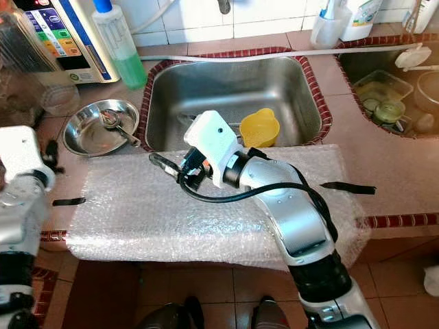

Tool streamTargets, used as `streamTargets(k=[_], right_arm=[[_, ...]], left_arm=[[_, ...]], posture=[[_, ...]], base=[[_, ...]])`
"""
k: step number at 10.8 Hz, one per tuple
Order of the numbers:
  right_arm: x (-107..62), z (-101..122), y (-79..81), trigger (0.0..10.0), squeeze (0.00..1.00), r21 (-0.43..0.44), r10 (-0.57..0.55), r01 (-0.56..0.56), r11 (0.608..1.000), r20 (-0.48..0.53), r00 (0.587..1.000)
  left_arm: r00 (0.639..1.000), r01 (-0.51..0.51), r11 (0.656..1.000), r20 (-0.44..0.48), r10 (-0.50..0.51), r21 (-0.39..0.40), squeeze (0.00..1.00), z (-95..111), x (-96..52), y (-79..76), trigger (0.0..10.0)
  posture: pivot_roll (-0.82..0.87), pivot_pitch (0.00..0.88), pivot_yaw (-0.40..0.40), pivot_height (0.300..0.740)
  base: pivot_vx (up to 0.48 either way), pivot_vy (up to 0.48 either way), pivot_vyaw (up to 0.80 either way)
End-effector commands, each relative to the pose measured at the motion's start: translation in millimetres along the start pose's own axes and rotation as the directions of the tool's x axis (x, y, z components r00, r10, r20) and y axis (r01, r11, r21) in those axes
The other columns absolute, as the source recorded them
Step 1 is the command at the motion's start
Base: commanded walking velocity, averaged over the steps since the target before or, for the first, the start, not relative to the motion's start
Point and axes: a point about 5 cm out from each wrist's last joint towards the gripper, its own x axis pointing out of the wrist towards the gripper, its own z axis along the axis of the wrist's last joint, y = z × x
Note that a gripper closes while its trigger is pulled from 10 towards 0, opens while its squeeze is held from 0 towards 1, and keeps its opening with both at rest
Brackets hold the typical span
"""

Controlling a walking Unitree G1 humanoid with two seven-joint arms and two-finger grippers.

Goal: Kitchen organization

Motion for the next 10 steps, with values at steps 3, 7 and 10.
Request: streamTargets(k=[3, 7, 10], right_arm=[[1.9, 5.8, 8.8, 10.0, 0.00, 0.000, 0.050, -0.050, 0.999, 0.026, 0.998], [3.4, 6.2, 10.6, 10.0, 0.00, 0.001, 0.066, -0.066, 0.998, 0.026, 0.998], [3.3, 6.4, 11.5, 10.0, 0.00, -0.003, 0.066, -0.066, 0.998, 0.025, 0.997]], left_arm=[[0.997, -0.080, 0.997, 0.012, 0.080, 0.015, 1.00, 5.0, 2.7, 21.5, 10.0], [0.991, -0.046, 0.999, -0.129, 0.046, 0.008, 1.00, -25.0, -2.2, 30.8, 10.0], [0.976, 0.040, 0.999, -0.215, -0.041, -0.006, 0.00, -38.1, 1.5, 23.9, 10.0]], posture=[[-0.18, 0.206, 0.153, 0.740], [-0.17, 0.205, 0.150, 0.740], [-0.17, 0.205, 0.159, 0.740]], base=[[0.000, 0.000, 0.00], [0.000, 0.000, 0.00], [0.000, 0.000, 0.00]])
